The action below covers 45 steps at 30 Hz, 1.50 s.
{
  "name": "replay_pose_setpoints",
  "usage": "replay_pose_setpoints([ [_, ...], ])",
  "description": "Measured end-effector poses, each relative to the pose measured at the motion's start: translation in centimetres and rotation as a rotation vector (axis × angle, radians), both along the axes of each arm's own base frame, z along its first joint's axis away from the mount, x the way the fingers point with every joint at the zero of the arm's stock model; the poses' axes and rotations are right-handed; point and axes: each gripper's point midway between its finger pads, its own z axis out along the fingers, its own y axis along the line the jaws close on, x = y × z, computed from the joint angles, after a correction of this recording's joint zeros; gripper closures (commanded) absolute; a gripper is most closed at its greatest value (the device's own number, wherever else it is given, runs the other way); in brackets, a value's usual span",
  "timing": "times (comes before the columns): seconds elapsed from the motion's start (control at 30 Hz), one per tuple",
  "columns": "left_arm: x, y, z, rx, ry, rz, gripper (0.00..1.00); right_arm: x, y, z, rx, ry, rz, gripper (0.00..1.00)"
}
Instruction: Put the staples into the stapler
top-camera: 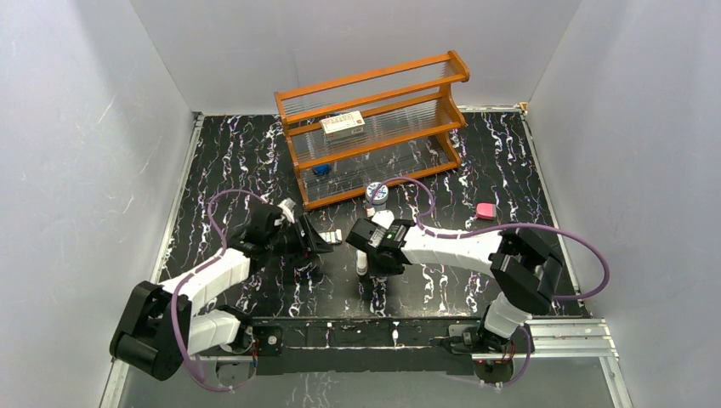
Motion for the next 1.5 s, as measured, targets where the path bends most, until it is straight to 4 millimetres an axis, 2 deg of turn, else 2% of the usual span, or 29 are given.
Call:
replay_pose_setpoints([
  [0.17,-2.2,-0.9,-0.8,-0.035,0.026,-0.009,0.40,0.2,0.2,0.6,0.021,-0.012,0.009,0.74],
  [0.3,-3.5,-1.8,-1.3,-0.055,0.045,-0.026,0.34,0.1,0.2,0.5,0.030,-0.003,0.007,0.76],
  [0.47,-4.0,-3.7,-0.6,-0.094,0.017,-0.070,0.32,0.2,0.3,0.5,0.069,0.008,-0.006,0.78],
  [0.63,-5.3,-5.7,-1.1,-0.094,0.015,-0.129,0.44,0.5,-0.5,1.6,0.152,-0.007,-0.058,0.78],
  [0.73,-6.1,-6.7,-1.8,-0.078,0.028,-0.162,0.46,0.8,-1.2,2.5,0.227,-0.015,-0.106,0.78],
  [0.87,-6.5,-8.3,-2.0,-0.066,0.023,-0.201,0.40,1.2,-1.8,3.2,0.317,-0.005,-0.162,0.78],
  [1.0,-6.0,-9.8,-1.0,-0.086,-0.015,-0.219,0.37,1.1,-1.9,3.4,0.393,0.030,-0.193,0.78],
  [1.17,-5.0,-11.3,0.4,-0.132,-0.055,-0.215,0.55,0.9,-0.9,4.3,0.505,0.080,-0.197,0.79],
  [1.3,-4.5,-11.9,0.4,-0.141,-0.058,-0.211,0.64,0.6,-0.4,4.9,0.574,0.112,-0.201,0.81],
  [1.5,-4.4,-12.3,0.2,-0.144,-0.054,-0.211,0.65,0.3,-0.1,5.1,0.610,0.141,-0.198,0.82],
])
